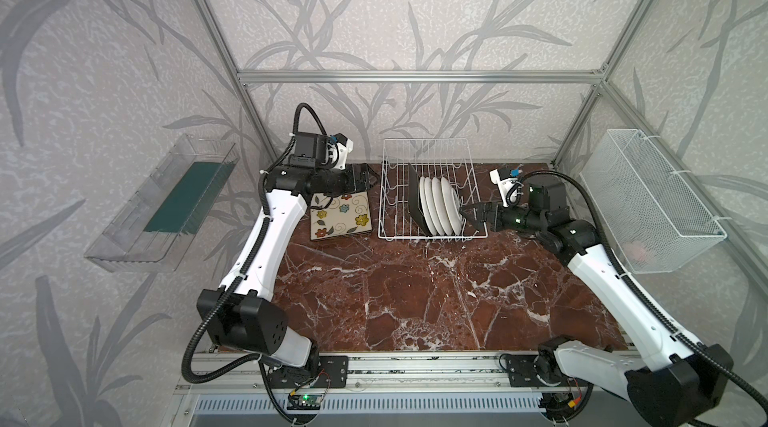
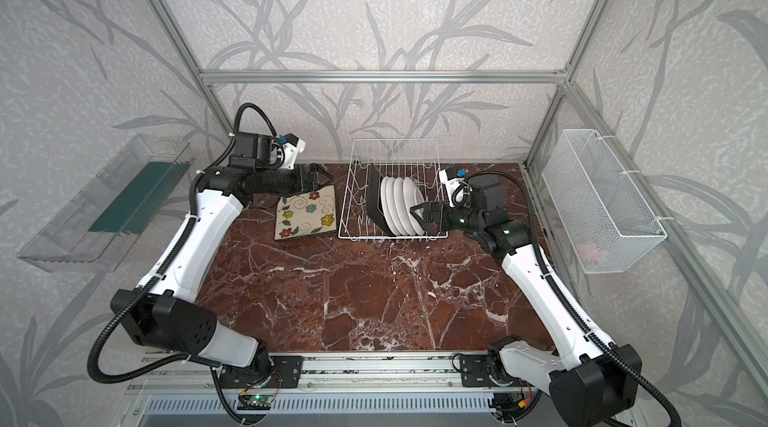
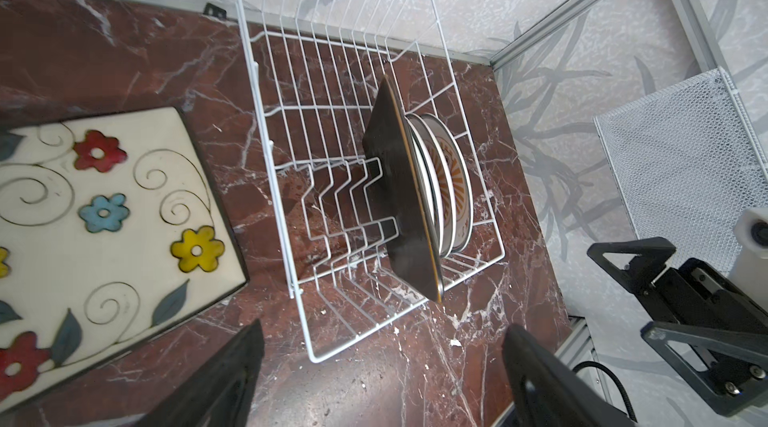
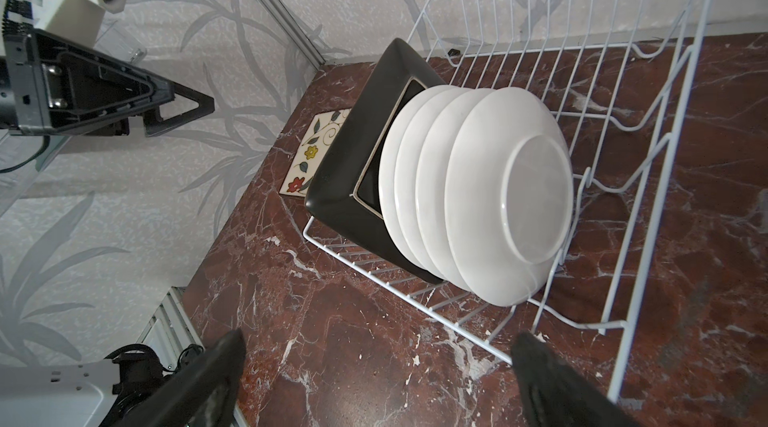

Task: Unload the plates from the dish rack
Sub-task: 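Raise the left gripper and move it over the rack toward the dark square plate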

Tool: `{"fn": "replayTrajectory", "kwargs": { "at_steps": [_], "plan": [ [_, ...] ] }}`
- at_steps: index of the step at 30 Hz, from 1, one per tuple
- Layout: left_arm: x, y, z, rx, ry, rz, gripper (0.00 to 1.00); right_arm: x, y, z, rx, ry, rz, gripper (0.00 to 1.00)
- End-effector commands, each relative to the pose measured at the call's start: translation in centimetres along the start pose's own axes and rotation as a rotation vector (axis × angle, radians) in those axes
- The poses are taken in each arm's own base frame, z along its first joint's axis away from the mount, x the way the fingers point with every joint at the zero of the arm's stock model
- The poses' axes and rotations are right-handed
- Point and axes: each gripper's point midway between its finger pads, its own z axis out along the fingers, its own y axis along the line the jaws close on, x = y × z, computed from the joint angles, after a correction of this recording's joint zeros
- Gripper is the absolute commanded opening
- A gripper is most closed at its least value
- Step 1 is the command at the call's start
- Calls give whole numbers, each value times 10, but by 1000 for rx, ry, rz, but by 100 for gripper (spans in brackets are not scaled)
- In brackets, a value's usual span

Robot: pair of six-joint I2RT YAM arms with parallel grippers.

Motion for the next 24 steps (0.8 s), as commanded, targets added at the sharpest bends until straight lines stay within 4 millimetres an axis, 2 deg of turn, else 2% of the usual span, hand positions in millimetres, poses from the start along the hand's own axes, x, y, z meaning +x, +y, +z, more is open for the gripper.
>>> {"fn": "replayTrajectory", "kwargs": {
  "at_steps": [1, 6, 16, 24],
  "plan": [
    [9, -2, 0, -43, -6, -10, 87, -5, 2, -3, 8, -23, -12, 99],
    [18, 3, 16, -96, 2, 3, 79, -8, 5, 2, -20, -38, 31, 99],
    [28, -35, 69, -17, 97, 77, 71, -2, 0, 8, -13, -14, 44, 99],
    [28, -45, 107, -54, 181, 145, 65, -1, 1, 7, -13, -16, 34, 99]
  ]
}}
